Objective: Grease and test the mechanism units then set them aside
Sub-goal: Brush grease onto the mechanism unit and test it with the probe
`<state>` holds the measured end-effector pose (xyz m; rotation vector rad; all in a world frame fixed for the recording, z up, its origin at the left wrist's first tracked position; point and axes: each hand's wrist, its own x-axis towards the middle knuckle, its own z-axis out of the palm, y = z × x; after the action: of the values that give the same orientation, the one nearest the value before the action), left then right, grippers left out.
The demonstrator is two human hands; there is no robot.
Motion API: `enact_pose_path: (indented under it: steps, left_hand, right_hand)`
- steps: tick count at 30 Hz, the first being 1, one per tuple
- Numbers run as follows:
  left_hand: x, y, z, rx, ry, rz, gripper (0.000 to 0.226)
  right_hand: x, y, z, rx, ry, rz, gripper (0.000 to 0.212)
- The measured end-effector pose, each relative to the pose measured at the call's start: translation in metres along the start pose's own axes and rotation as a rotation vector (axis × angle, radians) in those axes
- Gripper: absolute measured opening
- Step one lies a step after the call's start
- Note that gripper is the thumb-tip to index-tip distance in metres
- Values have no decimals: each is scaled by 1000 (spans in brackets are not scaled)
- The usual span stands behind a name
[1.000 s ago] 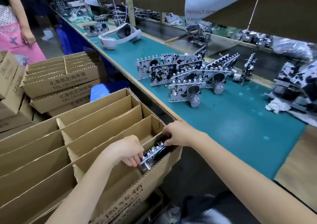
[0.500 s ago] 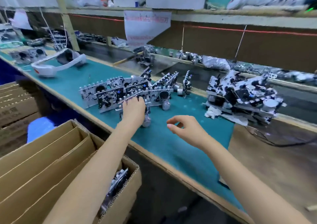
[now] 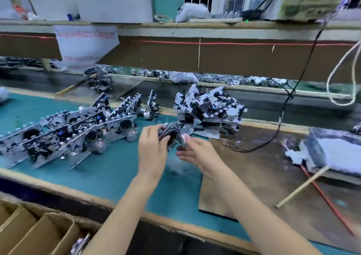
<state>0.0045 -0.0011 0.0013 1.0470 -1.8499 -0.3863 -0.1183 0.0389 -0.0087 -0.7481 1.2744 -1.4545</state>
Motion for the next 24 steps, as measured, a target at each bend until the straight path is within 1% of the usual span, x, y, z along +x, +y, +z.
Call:
enact_pose_path:
  steps: [2, 3, 4, 5, 7, 9, 10, 11, 12, 15, 17, 18, 19, 20, 21, 22, 23, 24]
  left_hand:
    - [-6, 9, 20, -135, 31, 27, 30]
    - [-7, 12, 28, -224, 22, 19, 30]
    - [-8, 13, 36, -329, -2, -23, 30]
    - [-9, 14, 43, -442, -39, -123, 27]
    - [-8, 14, 56, -709, -178, -472, 16]
    - [-5, 7, 69, -1033, -425, -823, 32]
    - [-5, 2, 73, -1170, -532, -928, 36]
    - [-6, 0, 74, -1295, -614, -988, 38]
    - [-8, 0, 76, -1398, -638, -1018, 40]
    - [-13, -2, 82, -1660, -600, -1023, 54]
    - [-15, -7, 87, -1755, -506, -1022, 54]
    - [-15, -9, 88, -1784, -453, -1033, 54]
    - [-15, -11, 89, -1801, -408, -1042, 61]
    - [-14, -13, 90, -1798, -388, -1042, 69]
    - [-14, -15, 91, -1782, -376, -1039, 71]
    - [-15, -15, 91, -1753, -370, -1037, 64]
    - [-16, -15, 92, -1731, -349, -1045, 52]
    - [-17, -15, 92, -1716, -321, -1048, 40]
  right_hand:
    - [-2, -5, -17, 94, 123, -122, 15]
    - [-3, -9, -27, 119, 175, -177, 12]
    - [-5, -14, -36, 126, 225, -227, 12]
    - [-6, -19, -45, 118, 270, -266, 14]
    - [-9, -29, -62, 115, 319, -314, 18]
    - [-11, -37, -76, 143, 277, -328, 17]
    - [-11, -39, -81, 148, 238, -324, 16]
    - [-11, -41, -85, 150, 200, -311, 16]
    - [-10, -43, -87, 148, 169, -294, 16]
    - [-5, -43, -92, 121, 88, -247, 16]
    - [-3, -46, -96, 67, -16, -193, 20]
    - [-3, -47, -99, 29, -88, -169, 19]
    - [-3, -48, -104, -11, -144, -144, 17]
    - [-1, -49, -109, -73, -147, -123, 18]
    - [3, -48, -114, -207, -68, -118, 23]
    - [8, -46, -120, -429, 83, -130, 26]
    - [15, -42, -125, -714, 250, -156, 28]
    - [20, -36, -128, -997, 346, -167, 30]
